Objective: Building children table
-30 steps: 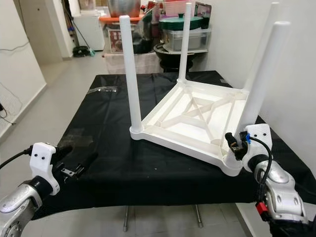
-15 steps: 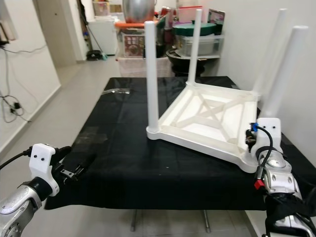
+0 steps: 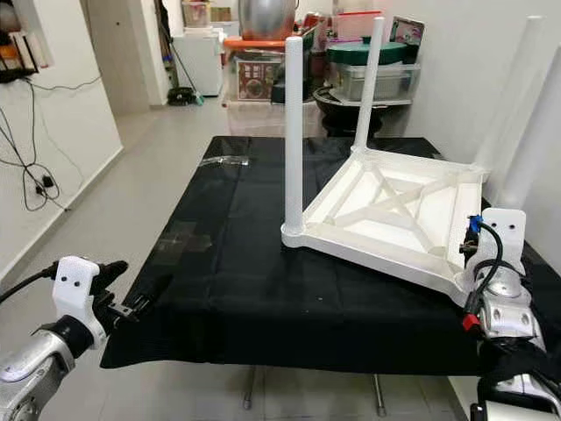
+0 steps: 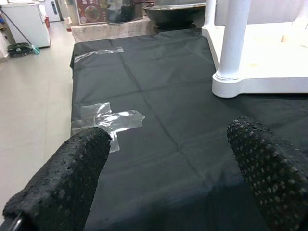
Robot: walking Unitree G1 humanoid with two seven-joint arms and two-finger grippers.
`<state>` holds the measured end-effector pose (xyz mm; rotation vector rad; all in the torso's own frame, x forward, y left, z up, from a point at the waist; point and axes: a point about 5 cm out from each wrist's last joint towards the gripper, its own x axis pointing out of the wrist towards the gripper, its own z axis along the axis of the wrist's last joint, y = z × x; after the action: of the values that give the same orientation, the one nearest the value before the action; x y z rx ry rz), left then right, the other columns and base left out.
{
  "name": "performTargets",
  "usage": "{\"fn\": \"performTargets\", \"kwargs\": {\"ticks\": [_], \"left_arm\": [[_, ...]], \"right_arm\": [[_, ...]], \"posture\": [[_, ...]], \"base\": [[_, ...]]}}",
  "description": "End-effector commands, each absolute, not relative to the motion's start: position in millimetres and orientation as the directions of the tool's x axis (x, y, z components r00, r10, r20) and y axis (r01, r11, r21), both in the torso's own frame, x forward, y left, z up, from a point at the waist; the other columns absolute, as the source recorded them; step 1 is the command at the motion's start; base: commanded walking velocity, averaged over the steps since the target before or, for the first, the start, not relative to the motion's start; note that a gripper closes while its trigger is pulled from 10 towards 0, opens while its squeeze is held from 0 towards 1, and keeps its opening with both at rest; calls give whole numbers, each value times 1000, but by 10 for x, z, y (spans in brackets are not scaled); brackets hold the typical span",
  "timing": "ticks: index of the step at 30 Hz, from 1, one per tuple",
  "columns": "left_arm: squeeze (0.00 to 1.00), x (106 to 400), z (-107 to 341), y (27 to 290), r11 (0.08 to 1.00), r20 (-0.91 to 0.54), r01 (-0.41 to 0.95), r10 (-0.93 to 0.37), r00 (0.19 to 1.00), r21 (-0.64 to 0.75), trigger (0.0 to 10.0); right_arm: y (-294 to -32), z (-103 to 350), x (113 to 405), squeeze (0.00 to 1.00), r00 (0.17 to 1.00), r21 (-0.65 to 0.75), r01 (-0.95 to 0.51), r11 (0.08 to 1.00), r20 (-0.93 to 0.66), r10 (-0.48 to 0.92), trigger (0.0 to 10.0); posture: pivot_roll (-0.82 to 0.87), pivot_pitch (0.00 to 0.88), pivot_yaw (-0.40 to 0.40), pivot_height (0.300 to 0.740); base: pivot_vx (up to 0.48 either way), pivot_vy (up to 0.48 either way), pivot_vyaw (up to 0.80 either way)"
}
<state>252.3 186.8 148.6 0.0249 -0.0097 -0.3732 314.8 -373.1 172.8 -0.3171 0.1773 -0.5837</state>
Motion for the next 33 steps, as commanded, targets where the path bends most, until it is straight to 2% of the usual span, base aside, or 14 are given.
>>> {"fn": "performTargets", "kwargs": {"ticks": [1, 2, 5, 10, 14, 18, 19, 20, 22, 25, 33], "left_arm": [[0, 2533, 1479, 1852, 931, 4, 365, -365, 931, 33, 10000], [0, 2532, 1475, 1848, 930, 4, 365, -366, 931, 30, 10000], [0, 2530, 1473, 1841, 930, 4, 366, -367, 930, 29, 10000], [0, 2525, 1466, 1838, 930, 2, 367, -368, 930, 26, 10000], [0, 2521, 1466, 1844, 929, 1, 368, -369, 930, 26, 10000], [0, 2519, 1467, 1841, 929, 1, 370, -370, 929, 23, 10000], [0, 2517, 1463, 1836, 928, 0, 371, -371, 928, 21, 10000], [0, 2516, 1456, 1831, 927, -2, 374, -374, 927, 18, 10000], [0, 2516, 1447, 1823, 925, -5, 379, -379, 925, 16, 10000], [0, 2518, 1446, 1819, 924, -6, 381, -381, 925, 15, 10000], [0, 2543, 1454, 1820, 920, -7, 391, -391, 921, 16, 10000]], "right_arm": [[-3839, 1820, 3098, 518, 786, -446, 550, 707, -9, -618, 10000], [-3863, 1788, 3085, 1000, 773, -424, 567, 706, -19, -634, 10000], [-3869, 1773, 3073, 1000, 766, -406, 580, 706, -22, -642, 10000], [-3773, 1900, 3112, 1000, 804, -352, 568, 743, 49, -592, 10000], [-3787, 2184, 3039, 1000, 749, -325, 658, 679, 194, -633, 10000], [-3795, 2261, 2954, 1000, 707, -257, 707, 659, 232, -668, 10000], [-3710, 2274, 2924, 1000, 719, -187, 693, 696, 249, -649, 10000], [-3525, 2269, 2920, 1000, 778, -131, 615, 778, 266, -570, 10000], [-3289, 2263, 2884, 1000, 833, -105, 514, 851, 296, -467, 10000], [-3228, 2258, 2854, 1000, 837, -115, 507, 854, 304, -455, 10000], [-3021, 1995, 2561, 1000, 765, -167, 637, 753, 253, -592, 10000]], "posture": [[44, 0, -29, 740], [44, 0, -29, 740], [44, 0, -31, 740], [42, 0, -30, 740], [35, 0, -27, 740], [29, 0, -25, 740], [24, 0, -22, 740], [16, 0, -16, 740], [14, 0, -15, 740], [14, 0, -15, 740], [1, 0, -13, 740]], "base": [[0, 0, 0], [0, 0, 0], [0, 0, 0], [0, 0, 0], [0, 0, 0], [0, 0, 0], [0, 0, 0], [0, 0, 0], [0, 0, 0], [0, 0, 0], [0, 0, 0]]}}
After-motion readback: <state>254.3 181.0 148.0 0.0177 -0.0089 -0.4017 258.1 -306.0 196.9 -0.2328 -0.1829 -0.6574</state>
